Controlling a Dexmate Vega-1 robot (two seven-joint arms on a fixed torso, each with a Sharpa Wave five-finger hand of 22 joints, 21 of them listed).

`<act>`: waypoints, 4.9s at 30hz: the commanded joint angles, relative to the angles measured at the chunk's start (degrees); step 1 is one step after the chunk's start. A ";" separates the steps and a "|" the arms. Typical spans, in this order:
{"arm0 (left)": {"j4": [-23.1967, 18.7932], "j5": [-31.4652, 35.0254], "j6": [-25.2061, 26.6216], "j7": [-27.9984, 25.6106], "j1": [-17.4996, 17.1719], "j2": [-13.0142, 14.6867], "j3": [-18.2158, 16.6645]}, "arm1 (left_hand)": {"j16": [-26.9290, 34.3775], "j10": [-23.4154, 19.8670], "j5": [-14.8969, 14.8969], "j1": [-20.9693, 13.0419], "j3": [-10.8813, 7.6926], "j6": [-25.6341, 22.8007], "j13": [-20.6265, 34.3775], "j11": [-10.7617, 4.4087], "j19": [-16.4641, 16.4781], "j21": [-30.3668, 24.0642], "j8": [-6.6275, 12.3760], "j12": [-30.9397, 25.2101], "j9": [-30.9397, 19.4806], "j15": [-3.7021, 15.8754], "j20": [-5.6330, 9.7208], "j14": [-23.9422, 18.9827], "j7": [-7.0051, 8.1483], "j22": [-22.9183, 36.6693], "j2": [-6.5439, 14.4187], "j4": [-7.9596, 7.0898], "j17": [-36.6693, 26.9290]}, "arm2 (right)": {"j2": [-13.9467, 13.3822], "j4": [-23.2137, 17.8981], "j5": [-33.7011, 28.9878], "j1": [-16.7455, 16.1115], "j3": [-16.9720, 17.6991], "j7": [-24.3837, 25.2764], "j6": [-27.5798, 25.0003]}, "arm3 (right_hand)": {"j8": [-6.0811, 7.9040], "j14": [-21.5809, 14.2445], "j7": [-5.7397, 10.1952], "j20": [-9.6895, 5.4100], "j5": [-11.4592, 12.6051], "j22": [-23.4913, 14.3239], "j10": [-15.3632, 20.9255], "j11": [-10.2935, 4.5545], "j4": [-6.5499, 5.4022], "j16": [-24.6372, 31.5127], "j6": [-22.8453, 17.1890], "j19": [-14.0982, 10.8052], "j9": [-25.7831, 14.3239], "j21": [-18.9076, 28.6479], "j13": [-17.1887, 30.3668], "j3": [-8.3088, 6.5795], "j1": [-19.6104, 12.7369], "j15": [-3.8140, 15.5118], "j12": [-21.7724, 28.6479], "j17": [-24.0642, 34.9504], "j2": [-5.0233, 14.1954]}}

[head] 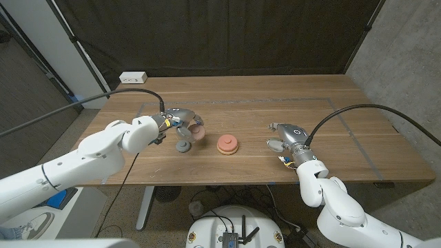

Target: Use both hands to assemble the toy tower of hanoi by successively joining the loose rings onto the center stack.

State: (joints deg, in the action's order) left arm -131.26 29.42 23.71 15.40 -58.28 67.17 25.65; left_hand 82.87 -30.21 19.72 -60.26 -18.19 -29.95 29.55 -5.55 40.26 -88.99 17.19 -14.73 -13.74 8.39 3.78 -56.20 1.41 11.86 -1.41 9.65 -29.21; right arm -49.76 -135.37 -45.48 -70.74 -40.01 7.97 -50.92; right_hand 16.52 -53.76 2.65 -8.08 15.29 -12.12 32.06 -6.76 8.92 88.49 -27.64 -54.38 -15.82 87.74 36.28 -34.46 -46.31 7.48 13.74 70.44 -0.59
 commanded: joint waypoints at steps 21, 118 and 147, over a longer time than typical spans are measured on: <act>4.07 -1.83 -7.16 0.48 4.33 -3.22 2.12 | 0.31 -3.51 0.32 -0.12 0.33 -0.17 2.15 -2.59 0.44 -0.23 -0.14 0.57 -0.17 4.22 8.20 -0.51 -0.11 0.29 0.46 -0.36 -0.02 | -0.22 -0.87 -0.55 -0.07 -0.04 -0.19 -1.93 | -0.26 -0.16 0.04 -4.25 0.57 -0.01 0.61 -0.13 0.33 0.20 -0.78 0.00 -0.35 0.25 0.25 -0.12 0.18 4.72 -0.15 0.15 0.66; 14.89 7.48 -15.56 11.42 17.82 -17.71 15.38 | -0.14 -3.71 0.35 0.21 1.08 -0.59 4.10 -2.72 -0.62 -0.01 -1.23 2.39 -0.31 4.23 8.13 0.39 -0.01 0.14 0.81 -0.48 -0.12 | -1.03 -1.97 2.14 -1.54 0.46 4.14 -4.00 | -0.79 -0.09 0.10 -4.26 1.29 -0.10 1.12 -0.11 0.61 0.36 -1.42 0.00 -0.64 0.45 0.65 -0.48 0.07 4.72 -0.98 0.17 1.32; 17.58 5.45 -16.62 12.39 18.78 -19.09 16.64 | -0.17 -4.24 0.37 0.27 1.19 -0.83 4.35 -2.78 -0.34 -0.08 -1.47 2.51 -0.34 4.23 8.17 0.30 -0.26 0.11 0.92 -0.42 -0.14 | -1.23 -1.60 3.56 -1.17 0.43 4.94 -3.84 | -0.89 -0.14 0.15 -4.25 1.48 -0.10 1.26 -0.11 0.59 0.37 -1.66 0.01 -0.75 0.48 0.80 -0.51 0.07 4.72 -1.08 0.17 1.45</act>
State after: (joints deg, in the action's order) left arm -114.53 35.66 7.54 27.42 -39.80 48.49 41.80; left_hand 82.88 -31.25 19.73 -59.68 -17.06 -30.25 32.42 -5.72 39.92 -88.99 15.50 -11.77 -14.00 8.49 3.70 -56.29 1.09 11.85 -0.96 9.35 -29.20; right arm -50.86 -137.25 -42.47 -72.10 -39.60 12.56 -55.01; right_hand 15.84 -53.76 2.76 -8.08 16.62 -12.13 32.87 -6.97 9.40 88.49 -28.97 -54.38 -16.37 87.92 36.79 -34.93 -46.09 7.48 12.81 70.42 0.39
